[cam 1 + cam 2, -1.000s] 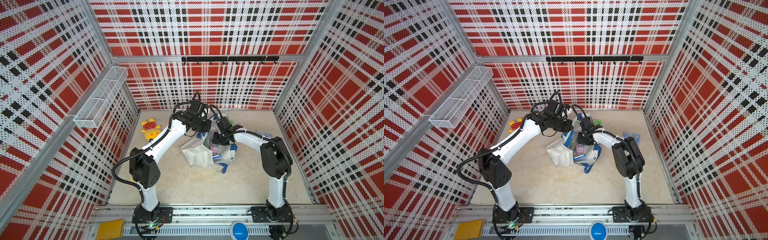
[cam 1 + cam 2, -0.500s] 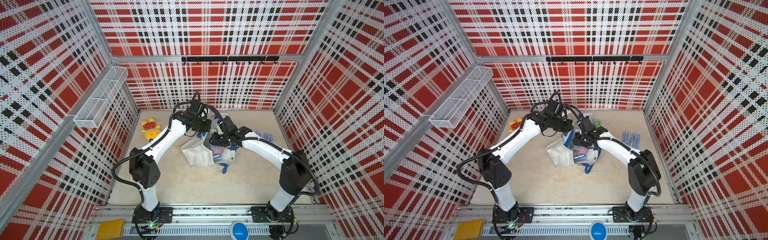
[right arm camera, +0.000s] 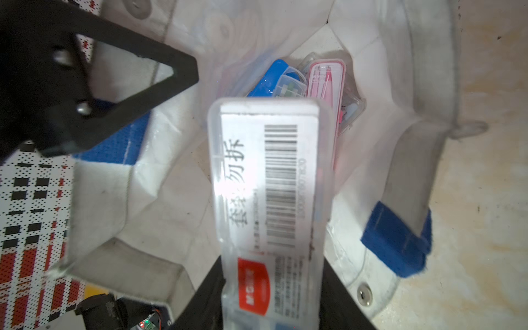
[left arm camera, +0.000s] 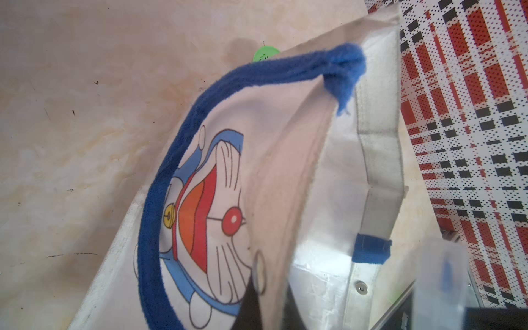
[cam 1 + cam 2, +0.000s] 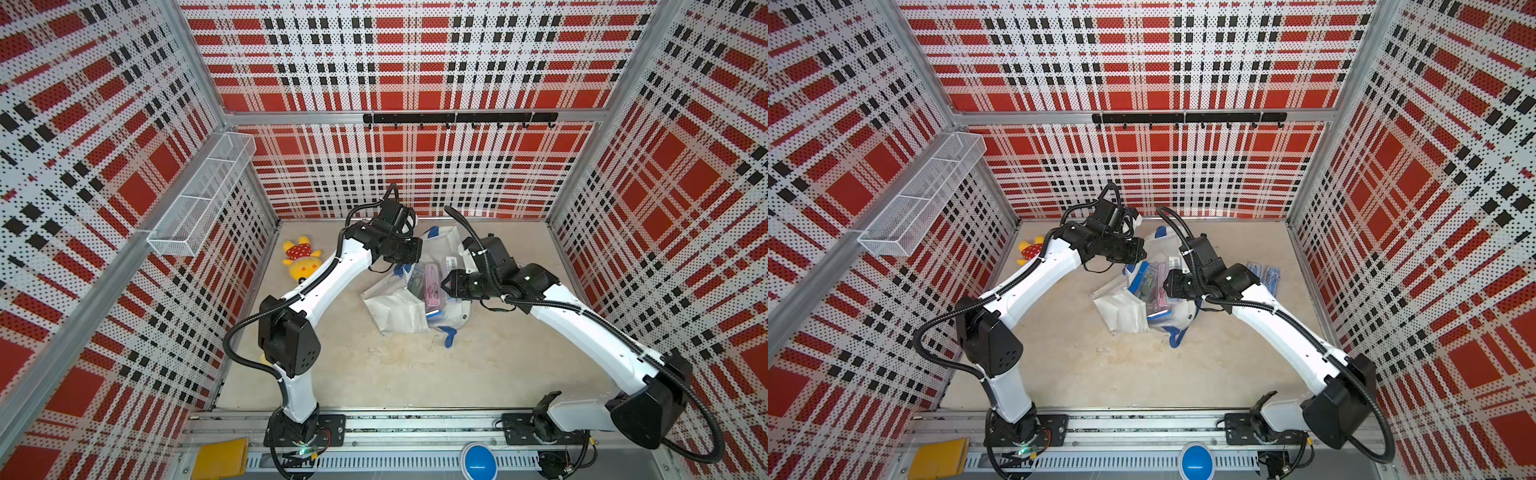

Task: Take out the compass set from the canvas bag
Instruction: Pick up the compass set from the canvas bag, then place the compass set at the center of the board.

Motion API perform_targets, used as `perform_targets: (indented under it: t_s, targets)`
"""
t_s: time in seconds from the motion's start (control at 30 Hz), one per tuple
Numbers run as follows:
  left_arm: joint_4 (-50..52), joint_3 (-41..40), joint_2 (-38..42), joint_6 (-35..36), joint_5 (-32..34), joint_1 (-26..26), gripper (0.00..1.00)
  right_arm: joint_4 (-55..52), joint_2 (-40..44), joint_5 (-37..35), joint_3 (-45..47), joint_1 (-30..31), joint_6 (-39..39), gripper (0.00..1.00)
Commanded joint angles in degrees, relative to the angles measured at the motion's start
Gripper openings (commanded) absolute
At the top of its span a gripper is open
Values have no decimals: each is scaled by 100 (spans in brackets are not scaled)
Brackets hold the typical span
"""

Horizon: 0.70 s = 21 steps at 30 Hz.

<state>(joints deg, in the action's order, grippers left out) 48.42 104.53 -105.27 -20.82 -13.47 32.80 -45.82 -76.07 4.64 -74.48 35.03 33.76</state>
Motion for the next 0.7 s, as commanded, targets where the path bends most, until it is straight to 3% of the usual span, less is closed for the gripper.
perform_targets:
  t_s: [0.0,0.2,0.37,0.67]
  targets:
    - [-277,254,91,-78,-35,-19,0,-269,321,-159,-14,-398,-188,26]
    - [-237,136,178,-120,-11,-10,0,-433,548,213,-69,-1499,-467,27]
    - [-247,-23,277,-124,12,-22,0,-407,18,573,-57,-2416,-632,27]
    - [-376,-278,398,-168,-9,-14,0,-399,-1646,401,-647,-2720,-777,28]
